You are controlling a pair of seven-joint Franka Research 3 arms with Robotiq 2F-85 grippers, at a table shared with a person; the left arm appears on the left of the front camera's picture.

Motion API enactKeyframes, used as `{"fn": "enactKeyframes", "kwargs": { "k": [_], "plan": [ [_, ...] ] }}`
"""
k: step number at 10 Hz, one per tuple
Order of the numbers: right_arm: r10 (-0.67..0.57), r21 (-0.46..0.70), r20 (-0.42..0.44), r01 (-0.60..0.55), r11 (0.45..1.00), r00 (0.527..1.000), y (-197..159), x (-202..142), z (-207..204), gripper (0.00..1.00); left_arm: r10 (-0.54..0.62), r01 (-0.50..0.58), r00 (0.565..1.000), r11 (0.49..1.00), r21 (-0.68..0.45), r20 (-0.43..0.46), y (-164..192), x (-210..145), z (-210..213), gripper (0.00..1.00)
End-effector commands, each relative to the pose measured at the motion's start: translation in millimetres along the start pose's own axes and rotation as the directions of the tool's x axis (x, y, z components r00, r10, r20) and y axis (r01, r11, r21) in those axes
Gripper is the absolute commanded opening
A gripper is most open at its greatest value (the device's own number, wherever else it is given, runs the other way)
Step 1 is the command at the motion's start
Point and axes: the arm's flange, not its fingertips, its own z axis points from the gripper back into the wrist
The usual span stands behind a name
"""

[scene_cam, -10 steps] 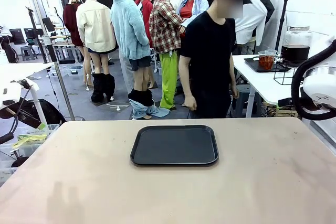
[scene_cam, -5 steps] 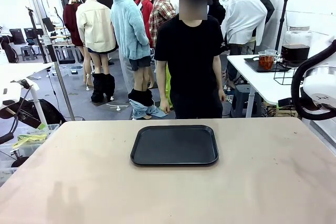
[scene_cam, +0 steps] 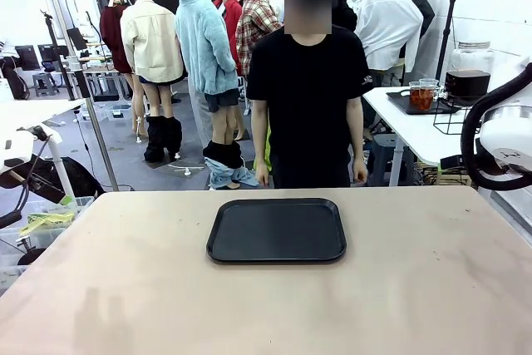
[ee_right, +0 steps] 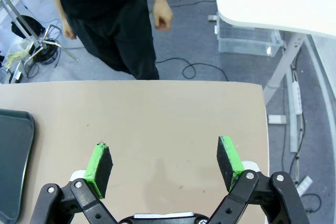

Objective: Pour the drink into the iced cup.
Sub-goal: Open the gripper to release the iced cup you were holding.

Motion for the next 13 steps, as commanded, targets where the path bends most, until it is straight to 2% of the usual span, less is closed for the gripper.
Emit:
{"fn": "enactKeyframes", "kwargs": {
  "k": [1, 13],
  "plan": [
    [-0.001, 0.002, 0.001, 0.001, 1.0, 1.0, 0.0, 0.2, 0.1, 1.0, -0.001, 0.001, 1.0, 1.0, 0.009, 0.002, 0.0, 0.1, 1.3, 1.0],
    [-0.001, 0.002, 0.001, 0.001, 1.0, 1.0, 0.0, 0.2, 0.1, 1.0, -0.001, 0.001, 1.0, 1.0, 0.009, 0.002, 0.0, 0.1, 1.3, 1.0]
  ]
}}
